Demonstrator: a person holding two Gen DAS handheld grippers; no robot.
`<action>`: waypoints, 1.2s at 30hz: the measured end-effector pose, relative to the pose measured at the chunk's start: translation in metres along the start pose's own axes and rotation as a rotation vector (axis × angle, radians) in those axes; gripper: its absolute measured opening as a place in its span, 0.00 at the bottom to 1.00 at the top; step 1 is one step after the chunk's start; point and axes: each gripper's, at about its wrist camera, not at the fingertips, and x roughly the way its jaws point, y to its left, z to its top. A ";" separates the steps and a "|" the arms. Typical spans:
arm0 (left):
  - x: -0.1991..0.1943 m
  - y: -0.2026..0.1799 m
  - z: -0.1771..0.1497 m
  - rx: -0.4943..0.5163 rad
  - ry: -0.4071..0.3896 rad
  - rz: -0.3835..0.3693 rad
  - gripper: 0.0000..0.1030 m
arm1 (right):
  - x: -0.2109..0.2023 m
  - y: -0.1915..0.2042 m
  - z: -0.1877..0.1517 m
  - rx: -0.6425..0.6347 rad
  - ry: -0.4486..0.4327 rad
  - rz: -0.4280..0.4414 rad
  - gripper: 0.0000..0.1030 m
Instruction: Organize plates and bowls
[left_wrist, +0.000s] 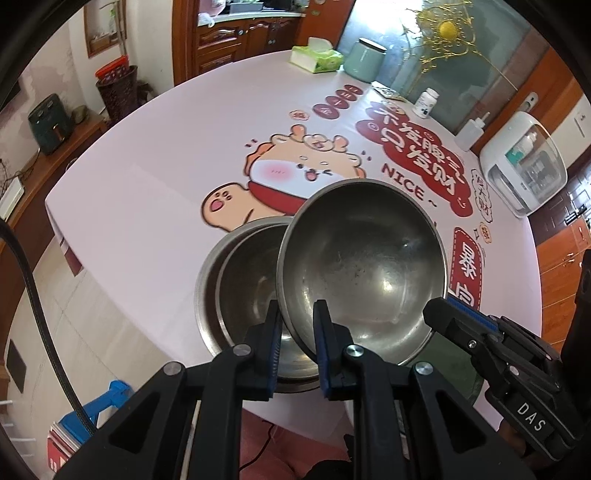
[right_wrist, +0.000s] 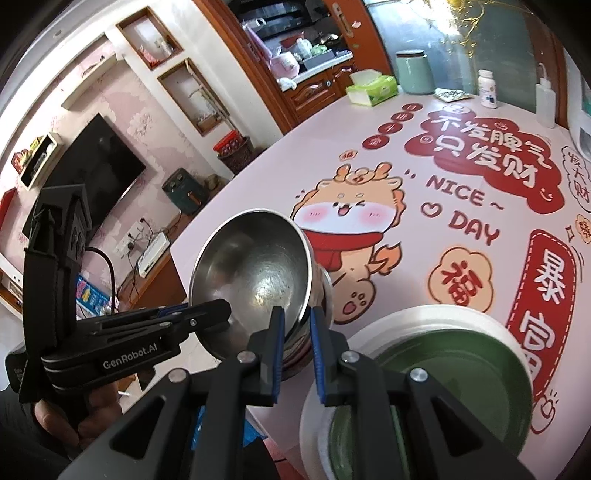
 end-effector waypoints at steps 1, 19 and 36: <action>0.001 0.004 0.000 -0.006 0.005 0.000 0.14 | 0.003 0.002 0.000 -0.002 0.008 -0.002 0.13; 0.027 0.028 0.003 0.008 0.106 0.019 0.14 | 0.035 0.010 -0.007 0.070 0.109 -0.012 0.16; 0.031 0.031 0.007 0.006 0.113 0.026 0.17 | 0.043 0.004 -0.008 0.104 0.135 0.004 0.21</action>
